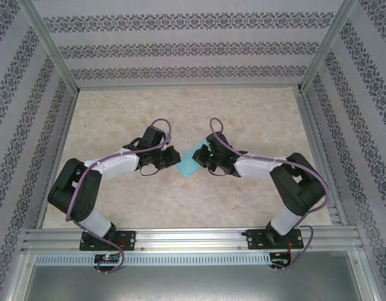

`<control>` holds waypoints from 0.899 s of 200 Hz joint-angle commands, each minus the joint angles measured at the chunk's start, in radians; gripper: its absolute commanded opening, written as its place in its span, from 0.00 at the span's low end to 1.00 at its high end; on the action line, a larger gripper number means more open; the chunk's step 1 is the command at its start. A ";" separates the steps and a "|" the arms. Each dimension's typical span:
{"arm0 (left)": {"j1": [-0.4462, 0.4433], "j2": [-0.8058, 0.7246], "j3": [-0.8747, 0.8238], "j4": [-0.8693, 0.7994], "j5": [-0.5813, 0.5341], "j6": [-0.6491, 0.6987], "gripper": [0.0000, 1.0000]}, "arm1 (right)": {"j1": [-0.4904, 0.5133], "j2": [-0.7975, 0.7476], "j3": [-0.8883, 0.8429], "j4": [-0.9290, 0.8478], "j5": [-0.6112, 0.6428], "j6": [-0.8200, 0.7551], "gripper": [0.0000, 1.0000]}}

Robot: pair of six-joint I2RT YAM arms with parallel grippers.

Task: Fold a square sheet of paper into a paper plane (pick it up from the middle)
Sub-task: Rotate the paper at the center of the table, then first fold in half a square sheet of paper at the center of the table.

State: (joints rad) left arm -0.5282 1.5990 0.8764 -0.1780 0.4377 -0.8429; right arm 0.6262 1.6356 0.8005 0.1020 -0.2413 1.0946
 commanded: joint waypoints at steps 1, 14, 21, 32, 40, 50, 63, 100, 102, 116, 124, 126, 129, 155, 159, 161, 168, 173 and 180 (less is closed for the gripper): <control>-0.054 0.018 0.012 0.083 0.023 -0.063 0.07 | -0.036 -0.027 -0.024 -0.047 -0.080 -0.172 0.01; -0.087 0.049 0.035 0.077 0.015 -0.079 0.05 | -0.060 -0.013 -0.024 -0.068 -0.126 -0.225 0.00; -0.103 0.064 0.046 0.079 0.010 -0.085 0.04 | -0.070 -0.002 -0.026 -0.065 -0.145 -0.241 0.00; -0.121 0.095 0.064 0.081 0.002 -0.092 0.02 | -0.082 0.017 -0.024 -0.058 -0.172 -0.257 0.00; -0.128 0.119 0.078 0.081 -0.002 -0.096 0.01 | -0.088 0.034 -0.020 -0.048 -0.195 -0.265 0.00; -0.133 0.147 0.091 0.088 -0.001 -0.105 0.00 | -0.089 0.052 -0.010 -0.038 -0.210 -0.273 0.00; -0.135 0.171 0.103 0.094 -0.002 -0.111 0.00 | -0.089 0.077 0.000 -0.030 -0.228 -0.276 0.00; -0.136 0.186 0.098 0.094 -0.027 -0.103 0.00 | -0.088 0.118 -0.005 0.004 -0.232 -0.259 0.00; -0.136 0.188 0.098 0.093 -0.027 -0.102 0.00 | -0.088 0.120 -0.005 0.007 -0.231 -0.258 0.00; -0.136 0.203 0.100 0.094 -0.017 -0.103 0.00 | -0.088 0.129 -0.007 0.013 -0.230 -0.252 0.00; -0.136 0.211 0.101 0.095 -0.013 -0.103 0.00 | -0.088 0.135 -0.004 0.011 -0.230 -0.252 0.00; -0.136 0.212 0.101 0.095 -0.012 -0.104 0.00 | -0.088 0.135 -0.004 0.011 -0.229 -0.252 0.00; -0.136 0.214 0.101 0.096 -0.010 -0.104 0.00 | -0.088 0.137 -0.003 0.013 -0.230 -0.253 0.00; -0.136 0.228 0.104 0.088 -0.015 -0.097 0.00 | -0.090 0.153 0.003 0.004 -0.224 -0.255 0.00; -0.136 0.231 0.103 0.086 -0.018 -0.097 0.00 | -0.089 0.154 0.005 0.004 -0.225 -0.254 0.00; -0.136 0.231 0.104 0.085 -0.018 -0.097 0.00 | -0.089 0.154 0.006 0.002 -0.224 -0.254 0.00; -0.136 0.235 0.105 0.080 -0.022 -0.096 0.00 | -0.089 0.159 0.009 -0.002 -0.222 -0.255 0.00; -0.136 0.236 0.104 0.078 -0.027 -0.094 0.00 | -0.089 0.163 0.012 -0.006 -0.221 -0.255 0.00; -0.136 0.238 0.104 0.078 -0.028 -0.094 0.00 | -0.089 0.168 0.014 -0.008 -0.223 -0.258 0.00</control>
State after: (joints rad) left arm -0.6567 1.8252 0.9569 -0.1154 0.4282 -0.9268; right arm 0.5407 1.7805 0.7898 0.0868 -0.4515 0.8577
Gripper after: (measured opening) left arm 0.050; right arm 0.046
